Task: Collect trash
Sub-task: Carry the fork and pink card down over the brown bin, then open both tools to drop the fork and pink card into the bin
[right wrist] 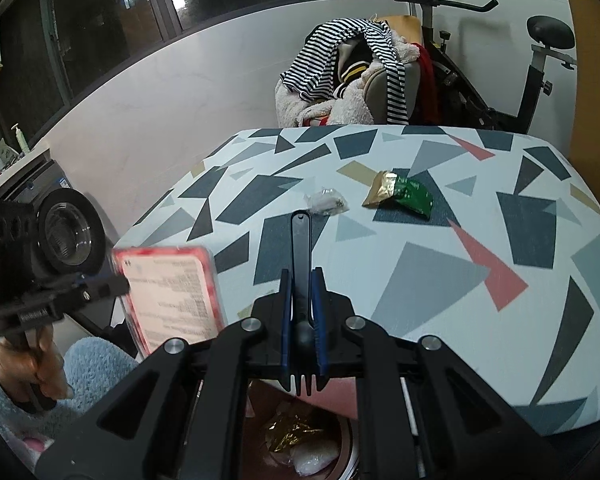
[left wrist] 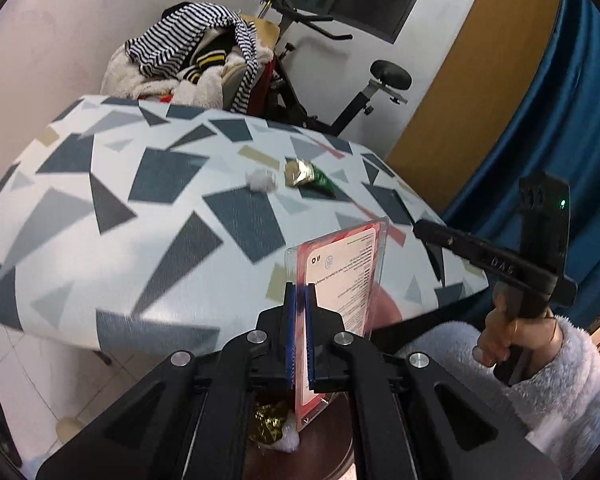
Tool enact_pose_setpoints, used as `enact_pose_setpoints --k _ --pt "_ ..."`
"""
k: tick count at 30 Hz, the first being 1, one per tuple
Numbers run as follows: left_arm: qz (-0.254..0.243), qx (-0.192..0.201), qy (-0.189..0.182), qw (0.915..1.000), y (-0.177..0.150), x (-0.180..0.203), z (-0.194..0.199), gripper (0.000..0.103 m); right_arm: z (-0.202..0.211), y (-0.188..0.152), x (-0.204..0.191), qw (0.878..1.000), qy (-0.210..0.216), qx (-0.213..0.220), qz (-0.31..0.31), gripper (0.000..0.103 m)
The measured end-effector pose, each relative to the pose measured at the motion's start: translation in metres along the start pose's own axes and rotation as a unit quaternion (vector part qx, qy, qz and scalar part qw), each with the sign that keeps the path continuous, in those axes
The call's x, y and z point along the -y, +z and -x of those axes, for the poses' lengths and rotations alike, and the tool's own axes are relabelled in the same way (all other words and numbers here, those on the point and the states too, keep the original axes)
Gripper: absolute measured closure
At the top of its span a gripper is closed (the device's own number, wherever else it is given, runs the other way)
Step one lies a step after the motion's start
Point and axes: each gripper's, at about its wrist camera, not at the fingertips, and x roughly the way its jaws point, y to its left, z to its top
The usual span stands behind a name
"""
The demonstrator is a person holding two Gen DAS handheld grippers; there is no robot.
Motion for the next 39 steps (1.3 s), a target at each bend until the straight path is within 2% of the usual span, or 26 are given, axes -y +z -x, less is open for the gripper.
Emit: enact_pose_setpoints --k 8,11,12,13,15,17,19,25,30,39 --pt "0.001 -0.019 0.003 0.9998 -0.021 -0.002 -0.013 0.098 0.007 -0.015 0.0 1.0 -0.004 -0.009 -0.002 0.089" --pt "0.007 -0.031 -0.012 0.9994 -0.025 -0.005 -0.023 0.093 0.005 -0.019 0.001 1.0 -0.003 -0.014 -0.005 0.089" --pt "0.006 -0.03 -0.012 0.9995 -0.026 -0.004 -0.024 0.082 0.004 -0.021 0.001 1.0 -0.003 -0.015 -0.005 0.089" --pt "0.001 -0.026 -0.007 0.9996 -0.026 -0.004 -0.024 0.066 0.004 -0.022 0.002 1.0 -0.002 -0.015 -0.005 0.089" --pt "-0.01 -0.014 -0.003 0.9998 -0.026 -0.001 -0.021 0.054 0.003 -0.025 0.002 1.0 0.0 -0.017 -0.005 0.089" --pt "-0.019 -0.009 0.0 0.9998 -0.024 0.0 -0.018 0.048 -0.001 -0.03 0.001 1.0 0.003 -0.021 -0.004 0.089" --pt "-0.027 -0.006 0.008 0.9996 -0.022 0.001 -0.016 0.035 -0.006 -0.036 -0.002 1.0 0.004 -0.029 0.002 0.089" --pt "-0.038 -0.004 0.026 0.9989 -0.022 -0.005 -0.009 0.014 -0.017 -0.052 -0.014 0.998 0.02 -0.05 0.017 0.089" --pt "-0.044 -0.008 0.041 0.9982 -0.027 -0.011 -0.005 0.006 -0.027 -0.066 -0.025 0.996 0.033 -0.072 0.031 0.089" --pt "-0.049 0.004 0.056 0.9972 -0.042 -0.017 -0.002 0.006 -0.05 -0.094 -0.057 0.987 0.039 -0.126 0.09 0.089"
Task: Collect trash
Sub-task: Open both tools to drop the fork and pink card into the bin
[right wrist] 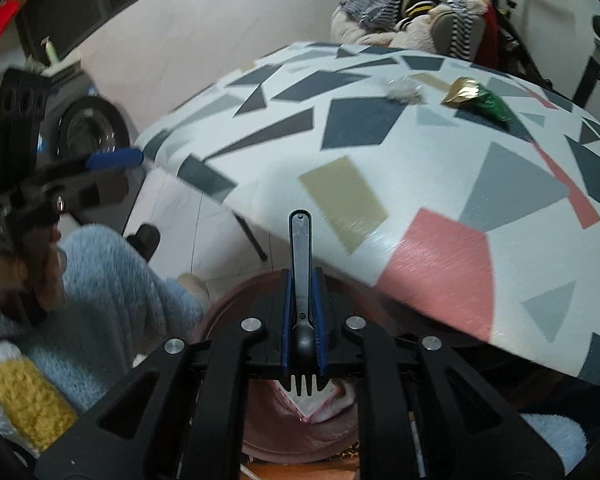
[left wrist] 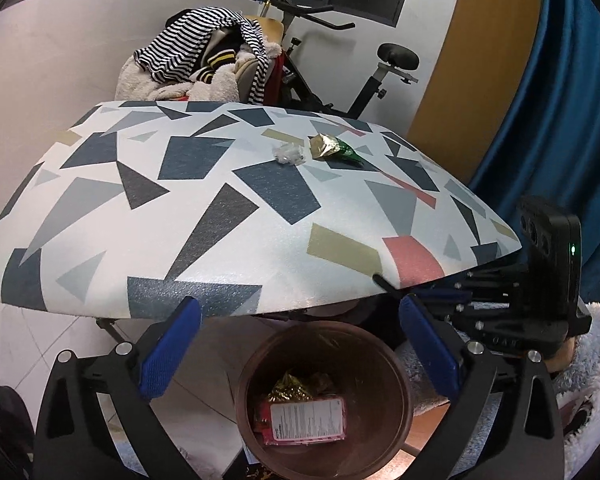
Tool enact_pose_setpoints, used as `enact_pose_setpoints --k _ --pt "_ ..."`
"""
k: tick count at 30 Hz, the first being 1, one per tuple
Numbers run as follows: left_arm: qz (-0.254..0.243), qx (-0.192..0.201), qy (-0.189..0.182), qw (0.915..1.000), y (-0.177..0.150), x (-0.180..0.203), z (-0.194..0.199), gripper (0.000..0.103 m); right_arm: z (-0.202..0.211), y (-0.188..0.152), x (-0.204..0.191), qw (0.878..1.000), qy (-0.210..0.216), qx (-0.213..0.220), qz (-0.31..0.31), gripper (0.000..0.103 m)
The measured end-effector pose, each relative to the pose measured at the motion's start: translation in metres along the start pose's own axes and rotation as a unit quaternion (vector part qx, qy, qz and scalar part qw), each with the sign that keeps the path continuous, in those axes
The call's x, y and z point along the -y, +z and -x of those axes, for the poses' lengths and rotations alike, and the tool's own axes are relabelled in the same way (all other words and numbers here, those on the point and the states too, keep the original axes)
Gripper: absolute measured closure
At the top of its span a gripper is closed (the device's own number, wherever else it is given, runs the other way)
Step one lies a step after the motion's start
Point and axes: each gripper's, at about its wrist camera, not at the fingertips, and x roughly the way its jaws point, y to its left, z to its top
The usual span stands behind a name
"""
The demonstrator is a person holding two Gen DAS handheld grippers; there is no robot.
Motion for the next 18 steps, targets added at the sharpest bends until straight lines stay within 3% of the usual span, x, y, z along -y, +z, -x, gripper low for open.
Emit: enact_pose_setpoints --k 10,18 --pt "0.021 0.012 0.03 0.9992 -0.014 -0.01 0.001 0.006 -0.031 -0.01 -0.007 0.999 -0.011 -0.045 0.002 0.089" --pt "-0.001 0.004 0.043 0.9991 -0.017 -0.003 -0.007 0.006 -0.049 -0.012 -0.006 0.997 -0.02 -0.07 0.013 0.089"
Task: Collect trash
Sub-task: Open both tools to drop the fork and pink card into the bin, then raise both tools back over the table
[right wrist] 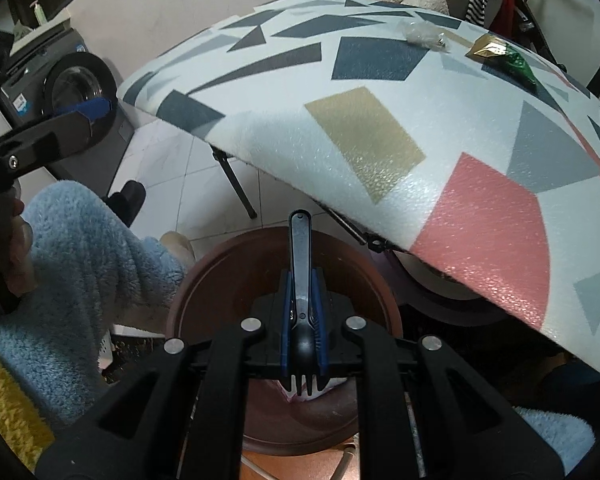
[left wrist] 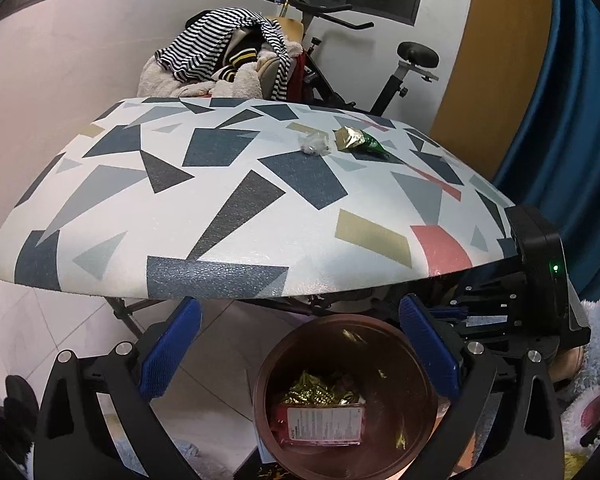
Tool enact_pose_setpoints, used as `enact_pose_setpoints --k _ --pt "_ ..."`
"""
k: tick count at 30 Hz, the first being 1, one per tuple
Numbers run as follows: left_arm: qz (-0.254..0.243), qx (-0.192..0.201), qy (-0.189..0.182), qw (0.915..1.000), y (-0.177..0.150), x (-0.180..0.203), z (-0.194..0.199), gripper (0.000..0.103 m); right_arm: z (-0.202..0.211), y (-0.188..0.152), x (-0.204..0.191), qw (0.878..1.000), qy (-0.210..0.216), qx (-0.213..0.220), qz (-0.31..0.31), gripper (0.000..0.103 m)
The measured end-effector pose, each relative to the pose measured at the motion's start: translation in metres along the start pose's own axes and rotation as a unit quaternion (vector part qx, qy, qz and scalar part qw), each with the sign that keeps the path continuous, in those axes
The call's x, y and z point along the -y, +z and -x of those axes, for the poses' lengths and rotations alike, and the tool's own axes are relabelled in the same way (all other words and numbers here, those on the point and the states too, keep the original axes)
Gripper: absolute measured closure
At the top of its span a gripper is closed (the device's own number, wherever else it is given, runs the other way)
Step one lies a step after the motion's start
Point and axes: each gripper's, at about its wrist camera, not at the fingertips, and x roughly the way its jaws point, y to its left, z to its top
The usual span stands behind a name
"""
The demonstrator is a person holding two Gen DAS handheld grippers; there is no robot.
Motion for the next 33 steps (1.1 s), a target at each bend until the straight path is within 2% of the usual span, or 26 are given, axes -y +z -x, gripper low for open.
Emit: enact_pose_setpoints --k 10,11,12,13,14,15,17,21,33 --pt "0.013 -0.002 -0.002 0.9999 -0.001 -0.005 -0.003 0.006 -0.004 -0.001 -0.004 1.0 -0.01 -0.006 0.003 0.086" --pt "0.015 -0.002 -0.002 0.9999 -0.001 -0.006 -0.003 0.006 -0.001 -0.001 -0.005 1.0 -0.013 -0.001 0.004 0.076" --pt "0.017 -0.001 -0.002 0.9998 -0.001 -0.007 -0.002 0.006 0.0 -0.001 -0.006 1.0 -0.014 0.003 0.005 0.054" --pt "0.019 -0.001 -0.002 0.9998 0.0 -0.008 -0.002 0.006 0.005 -0.001 -0.008 1.0 -0.019 0.015 0.009 0.042" --pt "0.02 -0.001 -0.001 0.9998 0.0 -0.009 -0.003 0.006 0.006 -0.001 -0.008 1.0 -0.021 0.019 0.01 0.024" --pt "0.023 -0.002 0.0 0.9997 0.0 -0.009 -0.003 0.006 0.008 -0.001 -0.009 0.999 -0.025 0.024 0.011 0.017" --pt "0.024 -0.003 0.0 0.9997 -0.001 -0.01 -0.003 0.006 0.01 -0.001 -0.007 0.999 -0.031 0.027 0.01 0.01" --pt "0.025 -0.005 0.002 0.9997 0.0 -0.01 -0.005 0.006 0.014 0.002 -0.005 0.999 -0.041 0.032 0.003 0.006" --pt "0.025 -0.008 0.005 0.9997 0.0 -0.01 -0.006 0.006 0.029 0.004 0.01 0.997 -0.05 0.06 -0.028 0.006"
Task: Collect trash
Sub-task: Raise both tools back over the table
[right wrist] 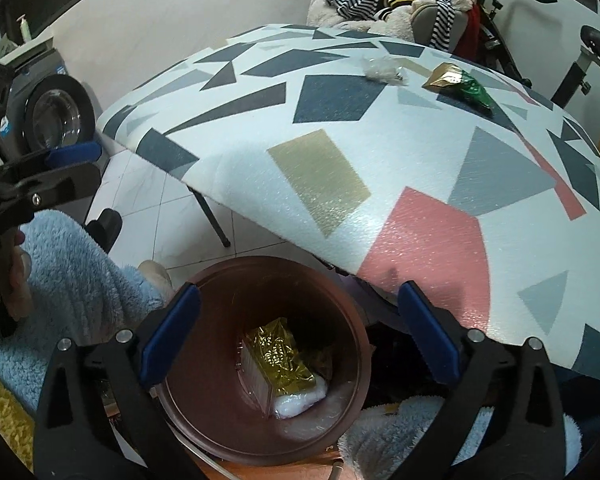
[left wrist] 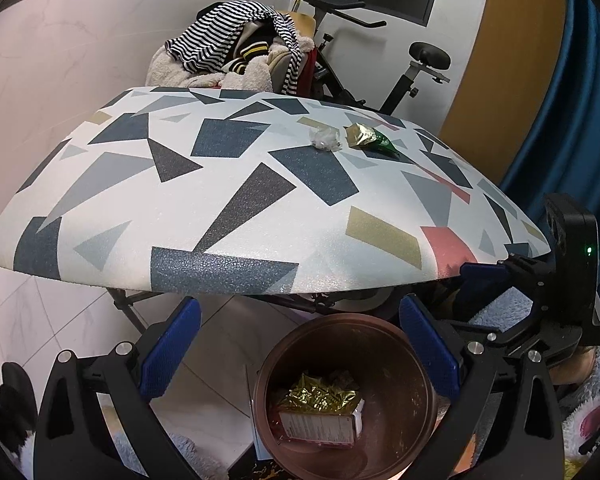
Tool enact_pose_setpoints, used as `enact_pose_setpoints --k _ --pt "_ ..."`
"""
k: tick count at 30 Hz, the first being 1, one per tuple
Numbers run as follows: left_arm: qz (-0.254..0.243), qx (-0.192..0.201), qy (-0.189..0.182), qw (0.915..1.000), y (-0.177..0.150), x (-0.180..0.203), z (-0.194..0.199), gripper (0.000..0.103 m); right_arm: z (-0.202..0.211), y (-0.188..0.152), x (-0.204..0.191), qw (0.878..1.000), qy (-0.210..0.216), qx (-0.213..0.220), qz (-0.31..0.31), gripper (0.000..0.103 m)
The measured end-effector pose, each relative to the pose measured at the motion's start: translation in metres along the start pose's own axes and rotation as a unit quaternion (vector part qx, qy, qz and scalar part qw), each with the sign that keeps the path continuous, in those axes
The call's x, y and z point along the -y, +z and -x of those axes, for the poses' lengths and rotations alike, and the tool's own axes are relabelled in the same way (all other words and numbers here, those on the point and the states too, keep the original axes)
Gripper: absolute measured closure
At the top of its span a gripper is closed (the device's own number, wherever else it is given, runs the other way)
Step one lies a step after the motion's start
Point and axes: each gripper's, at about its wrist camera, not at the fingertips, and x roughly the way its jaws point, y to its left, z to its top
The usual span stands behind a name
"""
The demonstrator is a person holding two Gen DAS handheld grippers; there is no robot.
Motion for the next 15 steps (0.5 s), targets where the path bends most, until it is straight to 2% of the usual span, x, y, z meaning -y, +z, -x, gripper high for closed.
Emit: enact_pose_setpoints --k 4,8,15 --pt "0.003 0.001 -0.001 1.0 0.001 -0.001 0.002 0.006 0.004 0.003 0.005 1.0 -0.003 0.006 -0.011 0.006" --pt "-0.003 0.0 -0.017 0.9998 0.014 0.001 0.001 0.006 0.015 0.014 0.019 0.999 -0.009 0.026 -0.027 0.006" --pt "0.031 0.008 -0.048 0.9984 0.06 -0.004 -0.019 0.006 0.026 0.046 0.067 0.994 -0.052 0.055 -0.079 0.006"
